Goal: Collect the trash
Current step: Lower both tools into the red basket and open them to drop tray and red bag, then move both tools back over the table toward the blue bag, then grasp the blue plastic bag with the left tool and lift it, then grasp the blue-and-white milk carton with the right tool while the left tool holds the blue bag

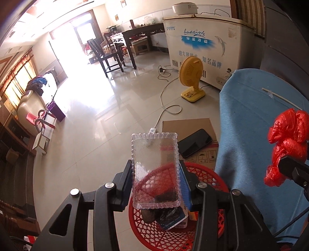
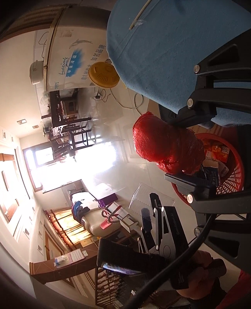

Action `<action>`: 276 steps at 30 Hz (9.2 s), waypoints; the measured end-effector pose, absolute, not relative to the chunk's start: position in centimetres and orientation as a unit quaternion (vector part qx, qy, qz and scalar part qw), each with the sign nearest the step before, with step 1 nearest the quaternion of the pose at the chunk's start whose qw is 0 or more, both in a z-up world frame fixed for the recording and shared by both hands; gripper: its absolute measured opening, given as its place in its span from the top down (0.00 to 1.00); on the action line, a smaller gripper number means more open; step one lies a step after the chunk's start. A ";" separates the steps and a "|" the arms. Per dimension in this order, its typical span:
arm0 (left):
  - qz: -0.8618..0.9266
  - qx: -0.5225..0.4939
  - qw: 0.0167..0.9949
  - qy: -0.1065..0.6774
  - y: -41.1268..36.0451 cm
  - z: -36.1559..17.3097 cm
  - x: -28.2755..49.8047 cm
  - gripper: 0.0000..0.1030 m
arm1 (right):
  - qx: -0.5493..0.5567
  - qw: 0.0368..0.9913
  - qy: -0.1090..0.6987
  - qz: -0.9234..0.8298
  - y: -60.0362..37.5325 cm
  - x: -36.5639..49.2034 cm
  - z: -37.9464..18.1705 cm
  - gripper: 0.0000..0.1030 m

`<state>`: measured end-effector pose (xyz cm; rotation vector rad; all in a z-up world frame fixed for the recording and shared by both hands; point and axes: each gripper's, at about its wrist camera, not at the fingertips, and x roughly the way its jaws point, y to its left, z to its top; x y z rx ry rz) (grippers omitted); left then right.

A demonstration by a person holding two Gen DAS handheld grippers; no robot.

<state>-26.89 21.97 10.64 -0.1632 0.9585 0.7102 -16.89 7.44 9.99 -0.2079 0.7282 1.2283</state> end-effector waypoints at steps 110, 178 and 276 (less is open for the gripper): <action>0.245 -0.107 0.773 0.575 21.8 3.0 -23.0 0.40 | -0.137 0.742 0.422 0.502 7.9 -15.0 6.1 0.46; -0.100 0.134 0.843 0.511 -15.6 11.7 -10.4 0.38 | 0.257 0.893 0.368 0.036 -41.7 -14.5 6.3 0.41; -0.070 -0.035 0.850 0.520 2.5 6.8 -4.7 0.48 | 0.073 0.840 0.488 0.225 -19.1 2.7 3.5 0.70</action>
